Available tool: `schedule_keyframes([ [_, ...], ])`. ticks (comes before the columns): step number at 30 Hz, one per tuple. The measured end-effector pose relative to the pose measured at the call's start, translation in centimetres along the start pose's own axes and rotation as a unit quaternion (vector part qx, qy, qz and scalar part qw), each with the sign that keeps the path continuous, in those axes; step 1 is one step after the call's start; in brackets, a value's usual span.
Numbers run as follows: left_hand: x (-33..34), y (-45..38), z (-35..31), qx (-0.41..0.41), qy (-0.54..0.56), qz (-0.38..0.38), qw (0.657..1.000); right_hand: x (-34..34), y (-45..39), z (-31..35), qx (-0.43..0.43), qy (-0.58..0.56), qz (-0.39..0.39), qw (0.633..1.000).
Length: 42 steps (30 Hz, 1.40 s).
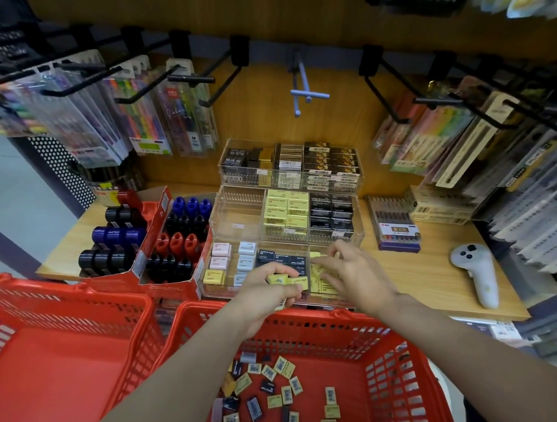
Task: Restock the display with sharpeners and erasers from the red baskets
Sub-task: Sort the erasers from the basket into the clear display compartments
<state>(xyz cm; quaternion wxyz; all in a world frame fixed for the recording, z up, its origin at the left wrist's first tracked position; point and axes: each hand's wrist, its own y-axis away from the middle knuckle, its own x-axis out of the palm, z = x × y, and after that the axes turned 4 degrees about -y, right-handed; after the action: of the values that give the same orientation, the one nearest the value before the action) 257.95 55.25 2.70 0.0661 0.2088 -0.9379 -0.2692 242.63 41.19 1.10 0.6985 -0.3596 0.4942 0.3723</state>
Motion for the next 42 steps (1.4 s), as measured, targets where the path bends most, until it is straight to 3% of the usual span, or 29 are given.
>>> schedule_keyframes([
  [7,0.0,0.1,-0.2,-0.001,0.009,0.001,1.0,0.1,-0.5,-0.5,0.028,0.037,0.045,0.998],
  [11,0.0,0.1,-0.2,-0.003,0.007,0.0,1.0,0.2,-0.1,-1.1,0.097,0.049,-0.014,0.994],
  [19,0.0,0.2,-0.2,-0.009,0.003,0.0,1.0,0.9,-0.6,-0.5,0.145,0.044,-0.062,0.986],
  [24,0.1,0.2,-0.2,-0.013,0.0,-0.005,1.0,1.0,-0.5,-0.1,0.098,0.046,-0.039,0.993],
  [31,0.2,0.3,-0.2,-0.013,0.006,-0.011,1.0,0.9,-0.9,-0.5,0.154,0.081,-0.033,0.984],
  [36,0.2,0.2,-0.2,-0.018,0.013,-0.009,1.0,0.9,-1.2,-0.2,0.184,0.037,-0.069,0.98],
  [42,0.7,1.4,-1.1,-0.032,0.045,-0.015,0.998,-1.5,0.4,-0.4,0.143,-0.011,-0.034,0.989],
])
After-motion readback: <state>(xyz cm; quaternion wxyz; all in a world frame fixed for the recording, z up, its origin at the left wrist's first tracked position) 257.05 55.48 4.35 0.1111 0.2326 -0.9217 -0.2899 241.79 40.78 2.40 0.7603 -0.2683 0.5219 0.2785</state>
